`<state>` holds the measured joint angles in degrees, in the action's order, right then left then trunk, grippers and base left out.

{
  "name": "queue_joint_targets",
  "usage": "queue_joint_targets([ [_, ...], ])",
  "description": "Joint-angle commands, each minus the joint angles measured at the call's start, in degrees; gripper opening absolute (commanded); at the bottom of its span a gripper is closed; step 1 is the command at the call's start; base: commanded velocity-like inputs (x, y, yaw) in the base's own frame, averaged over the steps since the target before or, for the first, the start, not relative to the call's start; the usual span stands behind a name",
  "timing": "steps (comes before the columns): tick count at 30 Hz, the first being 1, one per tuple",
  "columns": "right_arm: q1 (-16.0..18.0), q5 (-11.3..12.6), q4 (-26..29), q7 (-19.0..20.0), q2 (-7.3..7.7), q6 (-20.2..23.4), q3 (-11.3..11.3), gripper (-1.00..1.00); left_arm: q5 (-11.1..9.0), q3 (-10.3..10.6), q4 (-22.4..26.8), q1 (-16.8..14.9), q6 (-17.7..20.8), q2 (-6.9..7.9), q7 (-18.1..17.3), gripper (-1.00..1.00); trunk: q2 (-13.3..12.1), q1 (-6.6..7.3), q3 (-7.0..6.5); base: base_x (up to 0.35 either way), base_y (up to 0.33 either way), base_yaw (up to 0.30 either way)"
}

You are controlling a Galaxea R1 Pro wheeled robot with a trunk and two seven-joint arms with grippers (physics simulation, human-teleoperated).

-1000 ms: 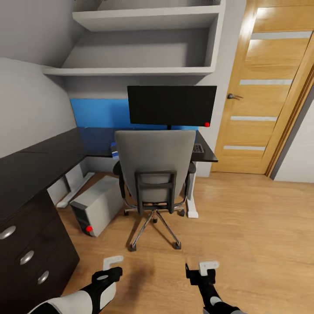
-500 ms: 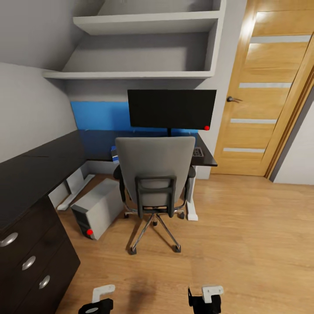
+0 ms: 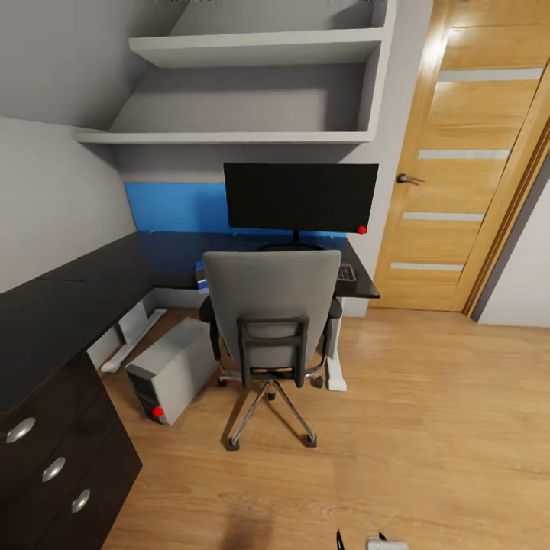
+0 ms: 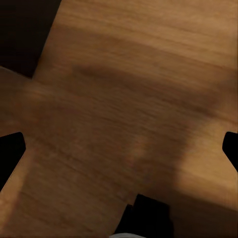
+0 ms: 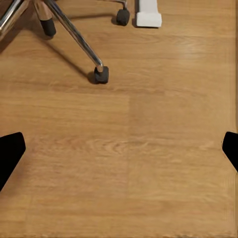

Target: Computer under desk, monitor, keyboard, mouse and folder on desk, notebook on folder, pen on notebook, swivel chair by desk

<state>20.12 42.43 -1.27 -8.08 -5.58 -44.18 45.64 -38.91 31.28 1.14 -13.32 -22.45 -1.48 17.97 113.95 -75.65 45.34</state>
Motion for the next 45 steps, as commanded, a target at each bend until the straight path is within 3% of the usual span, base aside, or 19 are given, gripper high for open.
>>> queue_joint_targets([
  [1, -0.5, -0.1, -0.1, -0.5, -0.05, -0.5, 0.5, 1.00, -0.2, 0.5, 0.0, 0.6, -0.9, 0.13, 0.3, 1.00, -0.4, 0.23, -0.14, 0.000, 0.000, 0.000],
  [7, -5.6, -0.2, -0.1, -0.5, 0.07, -3.2, 0.4, 1.00, -0.1, 0.5, 0.0, 6.0, -8.4, 1.54, -0.8, 1.00, -2.8, 1.55, -1.21, 0.000, 0.000, 0.000],
  [11, -8.2, -0.3, -0.1, -0.3, 1.14, -3.9, 0.5, 1.00, -0.2, 0.5, 0.0, 9.4, -15.5, 2.29, -4.4, 1.00, -4.4, 2.43, -1.93, 0.000, 0.000, 0.000],
  [19, -11.2, -0.2, -0.1, -0.4, 2.22, -3.7, 0.4, 1.00, -0.1, 0.7, 0.0, 11.0, -23.4, 2.41, -7.2, 1.00, -7.6, 4.19, -3.37, 0.000, 0.000, 0.000],
  [24, -11.6, -0.2, -0.1, -0.5, 3.38, -3.5, 0.5, 1.00, 0.0, 0.8, 0.0, 11.2, -24.3, 2.20, -7.4, 1.00, -9.6, 5.29, -4.27, 0.000, 0.000, 0.000],
  [45, -11.6, -0.2, 0.0, -0.4, 3.47, -3.5, 0.5, 1.00, -0.4, 0.5, 0.0, 11.2, -24.3, 2.11, -6.6, 1.00, -18.0, 9.90, -8.04, 0.000, 0.000, 0.000],
])
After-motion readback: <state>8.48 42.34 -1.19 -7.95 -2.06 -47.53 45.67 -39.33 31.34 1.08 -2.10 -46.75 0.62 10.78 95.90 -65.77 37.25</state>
